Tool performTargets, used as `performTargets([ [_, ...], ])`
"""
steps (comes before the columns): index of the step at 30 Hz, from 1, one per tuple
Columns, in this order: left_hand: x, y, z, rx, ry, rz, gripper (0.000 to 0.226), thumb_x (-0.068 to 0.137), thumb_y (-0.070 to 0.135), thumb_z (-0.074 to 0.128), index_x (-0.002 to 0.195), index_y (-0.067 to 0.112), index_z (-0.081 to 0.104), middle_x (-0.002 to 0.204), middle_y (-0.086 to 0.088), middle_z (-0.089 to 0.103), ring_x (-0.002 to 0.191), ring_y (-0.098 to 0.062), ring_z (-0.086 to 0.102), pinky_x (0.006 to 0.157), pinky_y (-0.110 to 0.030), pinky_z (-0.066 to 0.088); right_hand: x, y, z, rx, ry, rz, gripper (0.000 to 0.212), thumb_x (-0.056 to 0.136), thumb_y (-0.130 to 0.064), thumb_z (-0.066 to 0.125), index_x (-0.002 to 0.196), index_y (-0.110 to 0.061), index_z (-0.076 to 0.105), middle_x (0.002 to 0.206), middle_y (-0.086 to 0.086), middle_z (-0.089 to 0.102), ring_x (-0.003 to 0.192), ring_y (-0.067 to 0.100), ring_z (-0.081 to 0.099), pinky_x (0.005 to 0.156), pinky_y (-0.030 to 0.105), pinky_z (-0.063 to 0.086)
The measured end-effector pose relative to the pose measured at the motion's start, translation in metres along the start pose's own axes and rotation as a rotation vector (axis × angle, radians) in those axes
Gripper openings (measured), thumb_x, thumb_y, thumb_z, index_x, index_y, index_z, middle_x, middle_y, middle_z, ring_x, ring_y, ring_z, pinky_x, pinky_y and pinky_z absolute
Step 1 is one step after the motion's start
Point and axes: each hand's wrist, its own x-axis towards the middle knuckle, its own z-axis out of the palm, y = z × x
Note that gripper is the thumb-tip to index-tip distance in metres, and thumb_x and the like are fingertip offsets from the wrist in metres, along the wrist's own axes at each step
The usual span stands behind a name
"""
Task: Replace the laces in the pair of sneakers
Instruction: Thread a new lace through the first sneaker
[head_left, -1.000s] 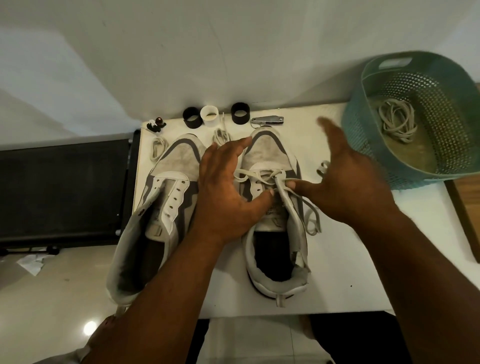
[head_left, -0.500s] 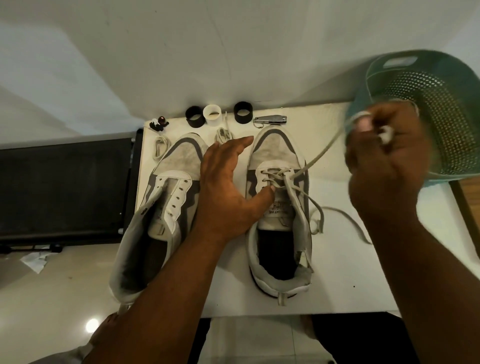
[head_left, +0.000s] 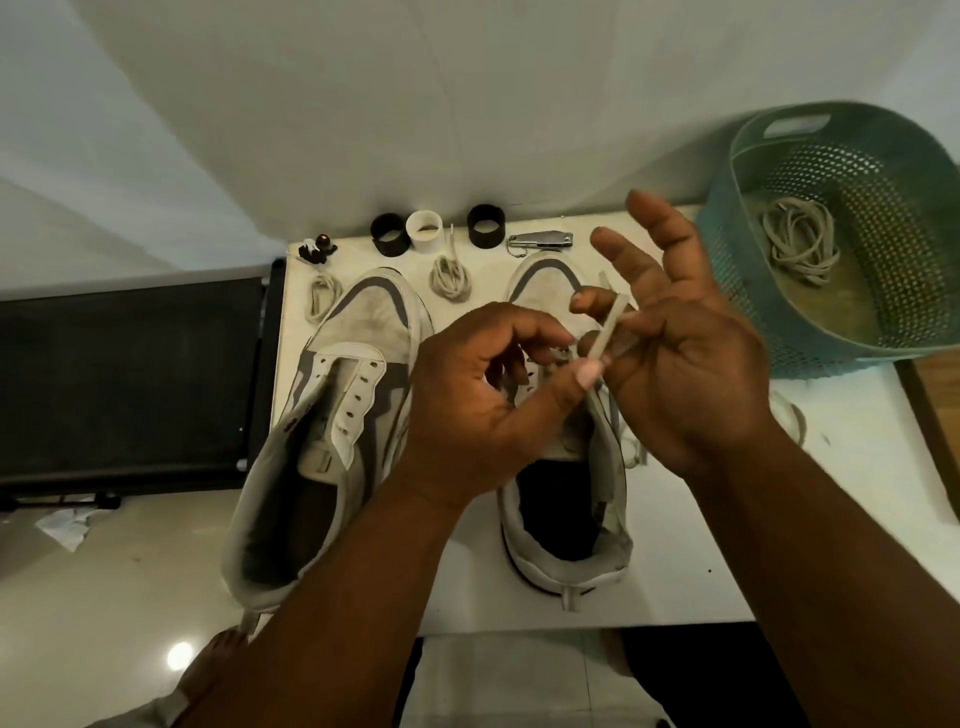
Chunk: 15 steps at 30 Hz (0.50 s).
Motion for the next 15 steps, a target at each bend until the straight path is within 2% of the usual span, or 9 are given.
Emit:
performTargets([
  [4, 0.001, -0.001, 0.005, 0.026, -0.096, -0.015, 0.023, 0.08, 0.026, 0.088, 0.089, 0.016, 0.069, 0.088, 0.007, 0.073, 0.076, -0.011, 0.065, 0.067, -0.018, 0.046, 0.0, 0.004, -0.001, 0.134, -0.029, 0.016, 0.069, 0.081, 0.008, 0.033, 0.138, -0.024, 0.054, 0.141, 0.015, 0.057, 0.09, 0.018, 0.057, 0.06, 0.026, 0.043],
  [8, -0.001, -0.003, 0.01, -0.068, 0.021, -0.132, 0.008, 0.091, 0.014, 0.077, 0.09, 0.006, 0.075, 0.079, 0.0, 0.073, 0.069, -0.017, 0.067, 0.062, -0.033, 0.054, 0.001, 0.005, -0.004, 0.077, -0.03, 0.006, 0.061, 0.089, 0.014, 0.026, 0.129, -0.02, 0.056, 0.129, 0.014, 0.065, 0.095, 0.021, 0.064, 0.075, 0.035, 0.05],
  [10, 0.002, -0.004, 0.01, -0.1, 0.101, -0.224, 0.013, 0.095, 0.019, 0.073, 0.085, 0.01, 0.075, 0.066, 0.005, 0.067, 0.058, -0.01, 0.061, 0.055, -0.03, 0.05, 0.005, 0.001, -0.012, -0.185, 0.02, -0.043, 0.052, 0.095, 0.012, 0.028, 0.123, -0.022, 0.057, 0.127, 0.011, 0.066, 0.104, 0.024, 0.067, 0.077, 0.038, 0.057],
  [12, 0.004, -0.005, 0.009, -0.059, 0.121, -0.292, 0.02, 0.095, 0.025, 0.073, 0.079, 0.013, 0.075, 0.056, 0.003, 0.061, 0.05, -0.006, 0.051, 0.051, -0.026, 0.043, 0.007, -0.003, -0.024, -0.658, 0.008, -0.15, 0.045, 0.099, 0.003, 0.032, 0.12, -0.029, 0.055, 0.123, 0.003, 0.065, 0.105, 0.015, 0.068, 0.073, 0.037, 0.062],
  [13, 0.004, -0.005, 0.01, -0.048, 0.113, -0.316, 0.023, 0.095, 0.027, 0.073, 0.076, 0.013, 0.075, 0.052, 0.002, 0.058, 0.048, -0.005, 0.048, 0.049, -0.025, 0.041, 0.008, -0.004, -0.031, -0.936, -0.026, -0.215, 0.043, 0.1, -0.001, 0.034, 0.123, -0.031, 0.054, 0.117, -0.002, 0.064, 0.097, 0.01, 0.068, 0.068, 0.031, 0.062],
  [15, 0.006, -0.003, 0.012, -0.053, 0.114, -0.373, 0.029, 0.094, 0.031, 0.073, 0.072, 0.013, 0.074, 0.048, 0.005, 0.055, 0.043, -0.005, 0.045, 0.047, -0.021, 0.039, 0.009, -0.004, -0.041, -1.348, -0.097, -0.344, 0.035, 0.104, -0.01, 0.037, 0.131, -0.028, 0.051, 0.094, -0.009, 0.059, 0.075, 0.005, 0.061, 0.058, 0.02, 0.048],
])
